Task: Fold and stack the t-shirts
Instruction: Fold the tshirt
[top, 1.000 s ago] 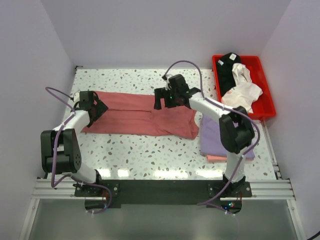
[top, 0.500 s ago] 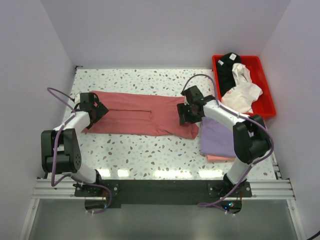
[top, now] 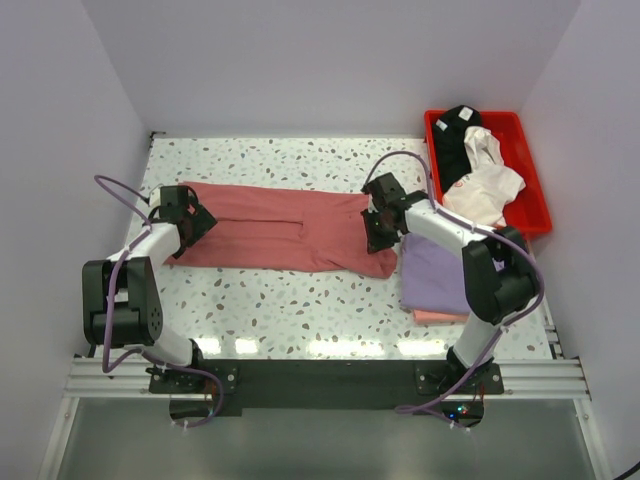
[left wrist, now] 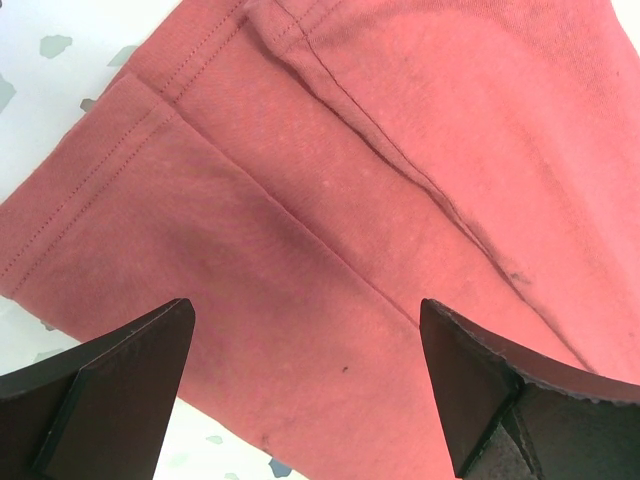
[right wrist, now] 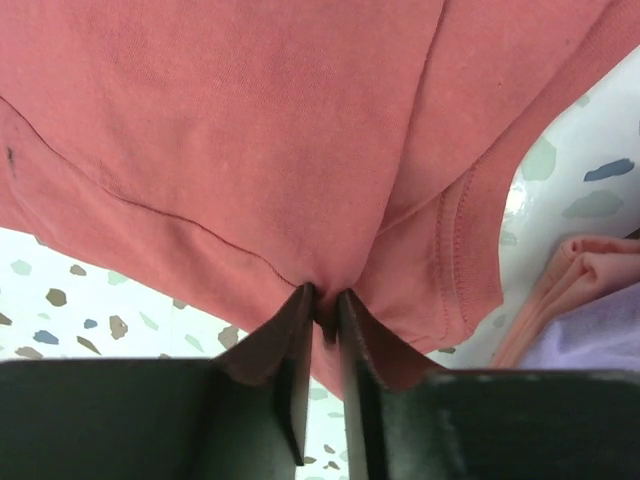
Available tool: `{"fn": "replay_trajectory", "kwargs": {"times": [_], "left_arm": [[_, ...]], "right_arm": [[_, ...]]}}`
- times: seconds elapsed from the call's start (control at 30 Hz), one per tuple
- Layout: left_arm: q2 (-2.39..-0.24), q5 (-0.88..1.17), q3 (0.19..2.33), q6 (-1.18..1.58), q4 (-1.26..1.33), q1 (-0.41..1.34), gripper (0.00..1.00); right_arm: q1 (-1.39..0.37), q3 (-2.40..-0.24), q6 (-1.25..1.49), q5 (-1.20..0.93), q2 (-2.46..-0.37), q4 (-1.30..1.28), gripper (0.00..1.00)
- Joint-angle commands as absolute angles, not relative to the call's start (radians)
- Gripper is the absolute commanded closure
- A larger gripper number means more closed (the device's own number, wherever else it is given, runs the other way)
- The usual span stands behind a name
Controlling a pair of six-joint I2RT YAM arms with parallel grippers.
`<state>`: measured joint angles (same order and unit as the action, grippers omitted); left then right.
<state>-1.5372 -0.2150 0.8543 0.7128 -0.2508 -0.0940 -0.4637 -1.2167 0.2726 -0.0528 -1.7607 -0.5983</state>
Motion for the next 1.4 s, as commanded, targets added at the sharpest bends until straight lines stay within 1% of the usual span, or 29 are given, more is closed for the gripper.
{"fn": "replay_trajectory", "kwargs": {"times": [0.0, 0.07, 0.17, 0.3, 0.43, 0.5, 0.6, 0.63, 0.67, 0.7, 0.73, 0.77, 0.8, 0.83, 0.9, 0.93, 1.03, 1.13, 1.2, 1.37], "left_arm": [[-1.543, -0.239, 0.854, 0.692, -0.216, -0.098, 0.0], [-1.543, -0.242, 0.854, 0.692, -0.218, -0.098, 0.0], [-1.546, -0.25, 0.854, 0.692, -0.221, -0.098, 0.0], [-1.552, -0.256, 0.856, 0.692, -0.224, -0.1, 0.0], [-1.56, -0.255, 0.856, 0.692, -0.222, -0.103, 0.0], [-1.565, -0.256, 0.859, 0.692, -0.225, -0.104, 0.0], [-1.563, -0.261, 0.861, 0.692, -0.229, -0.106, 0.0], [-1.563, -0.262, 0.861, 0.692, -0.23, -0.106, 0.0], [-1.56, -0.264, 0.862, 0.692, -0.232, -0.107, 0.0], [-1.559, -0.267, 0.861, 0.692, -0.233, -0.107, 0.0], [-1.559, -0.268, 0.862, 0.69, -0.235, -0.109, 0.0], [-1.555, -0.271, 0.864, 0.692, -0.236, -0.107, 0.0], [-1.554, -0.276, 0.864, 0.692, -0.236, -0.107, 0.0], [-1.551, -0.276, 0.864, 0.692, -0.239, -0.107, 0.0], [-1.548, -0.278, 0.864, 0.692, -0.238, -0.109, 0.0], [-1.548, -0.278, 0.864, 0.692, -0.238, -0.107, 0.0], [-1.543, -0.275, 0.861, 0.692, -0.238, -0.107, 0.0], [-1.539, -0.275, 0.859, 0.69, -0.238, -0.107, 0.0], [-1.536, -0.273, 0.857, 0.687, -0.239, -0.109, 0.0], [-1.529, -0.273, 0.85, 0.683, -0.235, -0.107, 0.0]], "right_arm": [[-0.46, -1.239, 0.284, -0.023, -1.75, -0.591, 0.85], [-0.46, -1.27, 0.279, 0.015, -1.752, -0.597, 0.93], [-0.457, -1.33, 0.25, 0.044, -1.772, -0.632, 0.96], [-0.456, -1.407, 0.221, 0.116, -1.818, -0.701, 0.96], [-0.448, -1.473, 0.189, 0.133, -1.873, -0.752, 0.93], [-0.448, -1.496, 0.187, 0.149, -1.907, -0.788, 0.9], [-0.445, -1.505, 0.199, 0.205, -1.943, -0.814, 0.79], [-0.443, -1.508, 0.205, 0.233, -1.951, -0.821, 0.74], [-0.442, -1.515, 0.207, 0.238, -1.957, -0.827, 0.66], [-0.443, -1.519, 0.201, 0.236, -1.96, -0.83, 0.63], [-0.443, -1.52, 0.195, 0.229, -1.959, -0.83, 0.57], [-0.443, -1.523, 0.187, 0.201, -1.956, -0.831, 0.38], [-0.443, -1.523, 0.173, 0.189, -1.936, -0.825, 0.33], [-0.443, -1.52, 0.167, 0.175, -1.925, -0.821, 0.24], [-0.442, -1.517, 0.146, 0.124, -1.89, -0.796, 0.15], [-0.442, -1.511, 0.141, 0.1, -1.85, -0.782, 0.01], [-0.443, -1.503, 0.138, 0.028, -1.804, -0.721, 0.01], [-0.443, -1.511, 0.156, -0.035, -1.812, -0.651, 0.01], [-0.443, -1.526, 0.19, -0.041, -1.831, -0.609, 0.01], [-0.428, -1.641, 0.235, -0.032, -1.963, -0.565, 0.01]]}}
